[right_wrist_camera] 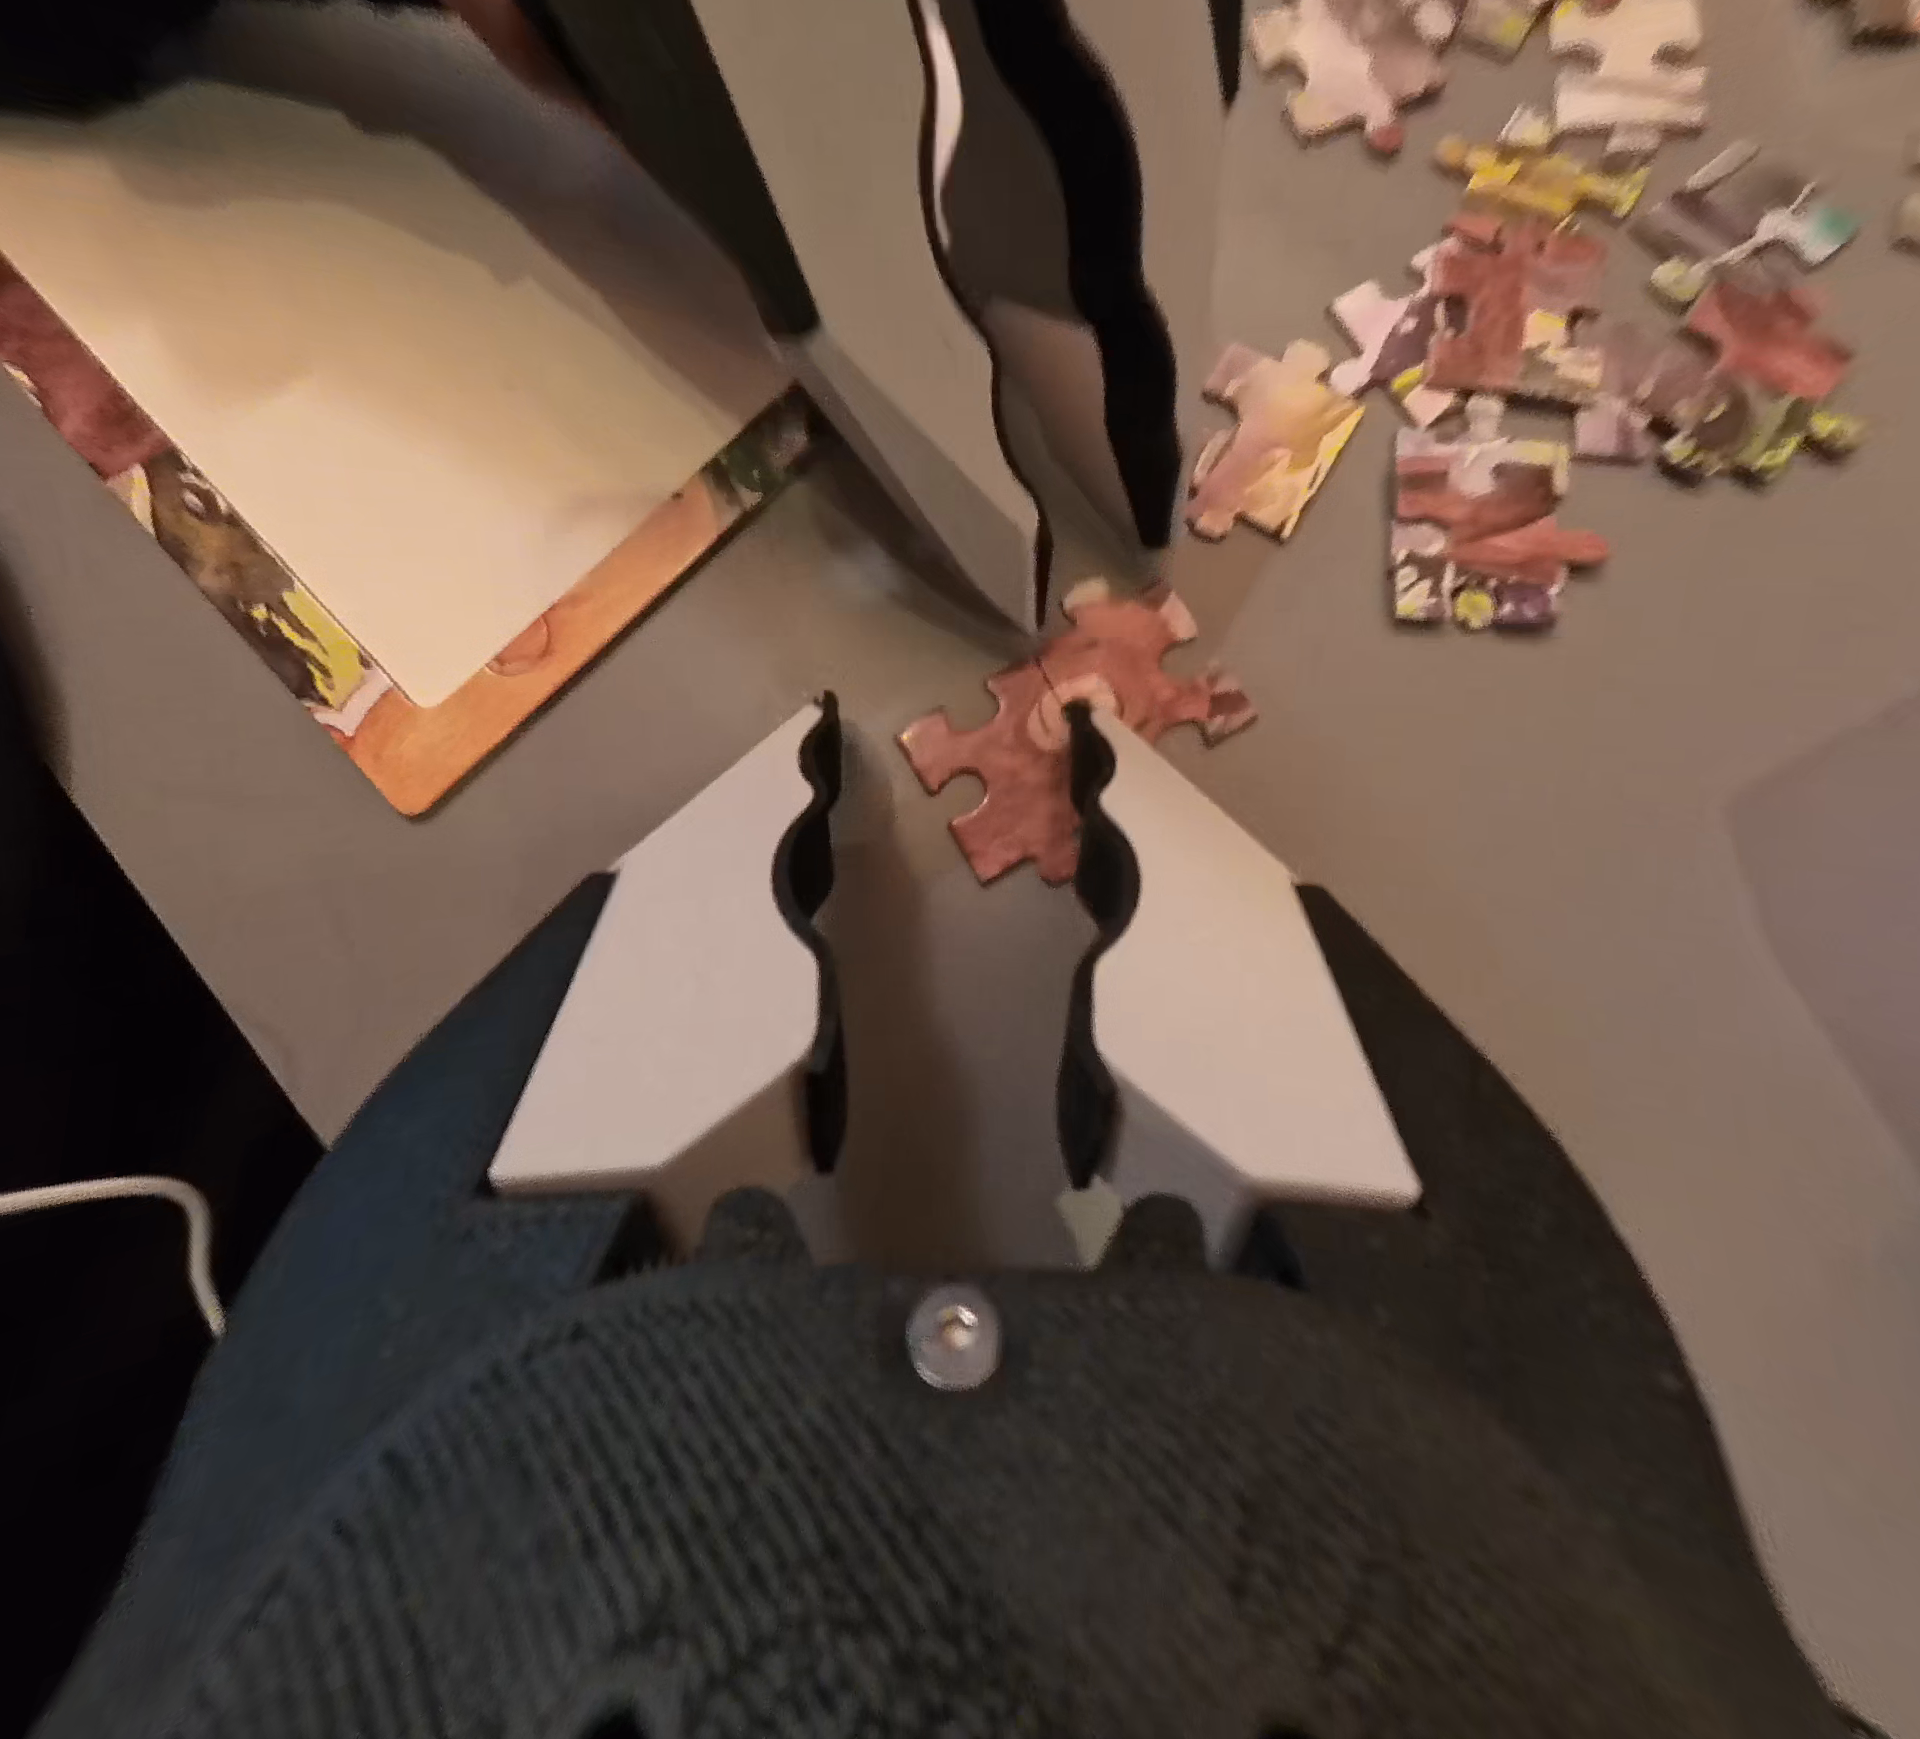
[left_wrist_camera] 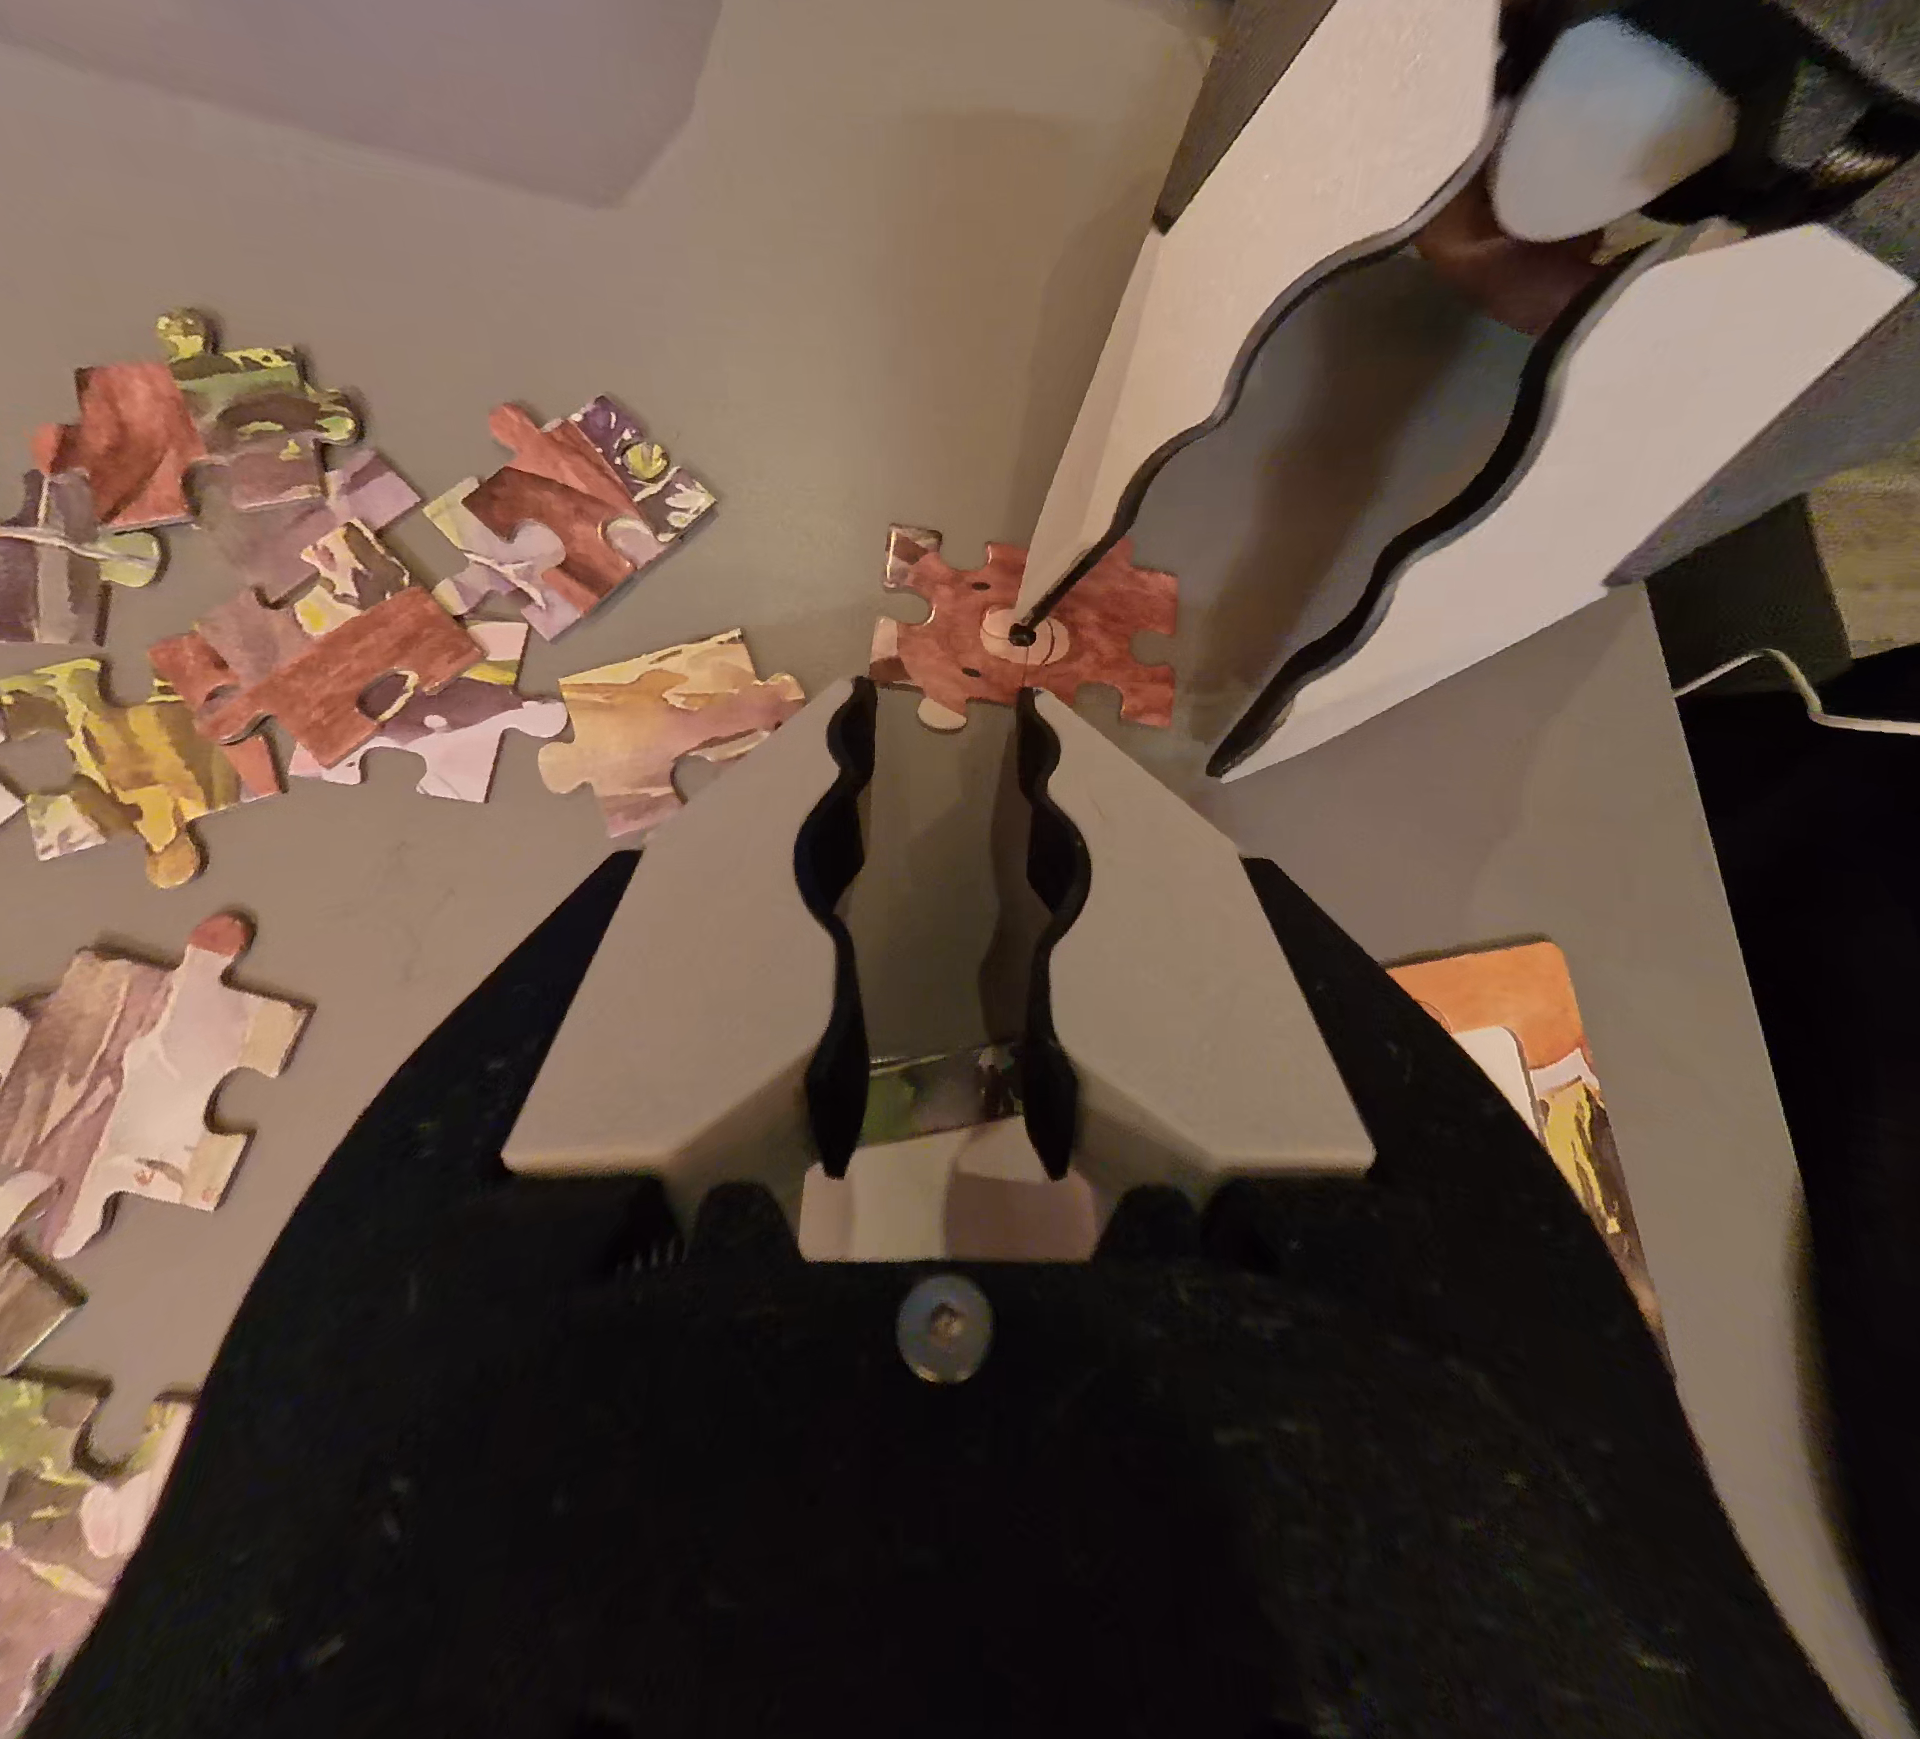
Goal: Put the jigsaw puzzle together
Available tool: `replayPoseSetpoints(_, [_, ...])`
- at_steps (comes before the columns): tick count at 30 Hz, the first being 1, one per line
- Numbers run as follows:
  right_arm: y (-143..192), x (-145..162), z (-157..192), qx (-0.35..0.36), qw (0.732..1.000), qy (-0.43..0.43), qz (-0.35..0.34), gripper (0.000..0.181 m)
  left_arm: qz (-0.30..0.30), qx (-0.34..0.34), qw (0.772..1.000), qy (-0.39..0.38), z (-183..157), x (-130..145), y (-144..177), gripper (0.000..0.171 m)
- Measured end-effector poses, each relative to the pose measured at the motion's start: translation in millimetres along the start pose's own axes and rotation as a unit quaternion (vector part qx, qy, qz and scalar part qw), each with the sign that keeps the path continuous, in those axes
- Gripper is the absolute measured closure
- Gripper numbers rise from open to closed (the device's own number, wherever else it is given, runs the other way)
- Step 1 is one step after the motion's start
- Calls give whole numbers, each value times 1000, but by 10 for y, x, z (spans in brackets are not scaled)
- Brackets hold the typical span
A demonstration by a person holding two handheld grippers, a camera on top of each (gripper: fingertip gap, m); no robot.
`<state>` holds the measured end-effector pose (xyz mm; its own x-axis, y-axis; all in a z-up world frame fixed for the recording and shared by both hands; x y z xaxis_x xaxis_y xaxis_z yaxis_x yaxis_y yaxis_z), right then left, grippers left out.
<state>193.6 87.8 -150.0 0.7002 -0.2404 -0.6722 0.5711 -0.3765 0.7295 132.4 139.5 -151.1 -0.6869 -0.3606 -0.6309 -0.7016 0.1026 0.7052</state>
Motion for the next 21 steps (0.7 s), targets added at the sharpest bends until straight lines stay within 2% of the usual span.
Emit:
replayPoseSetpoints(5, [190, -42, -97, 39, 999, -4, -32, 143, -6, -17, 1000, -2, 0, 26, 184, 145])
replayPoseSetpoints(10, [505, 10, -293, 107, 992, -38, -59, 141, -41, -62, 997, 16, 79, 135, 602, 145])
replayPoseSetpoints(13, [661, -10, -357, 149, 985, -44, -75, 141, -69, -85, 993, 46, 140, 276, 882, 144])
replayPoseSetpoints(17, [870, -181, -435, 196, 972, -41, -119, 140, -106, -118, 984, 82, 197, 527, 1251, 144])
replayPoseSetpoints(20, [915, -340, -535, 204, 967, -27, -152, 138, -131, -138, 976, 110, 224, 717, 1494, 144])
replayPoseSetpoints(21, [874, -362, -596, 200, 966, -26, -160, 132, -143, -139, 973, 118, 211, 766, 1563, 143])
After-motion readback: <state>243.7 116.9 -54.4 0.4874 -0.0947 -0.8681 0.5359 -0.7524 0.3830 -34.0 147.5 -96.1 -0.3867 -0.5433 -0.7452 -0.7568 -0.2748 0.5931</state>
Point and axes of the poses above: each gripper's, where its closed fingertips meet, y back along the fingers, x out of its underside, z = x × y across the jaws, the point moved 5 cm from there along y, back along the fingers, and after that the axes turned 13 degrees about y, right-handed, at the moved point
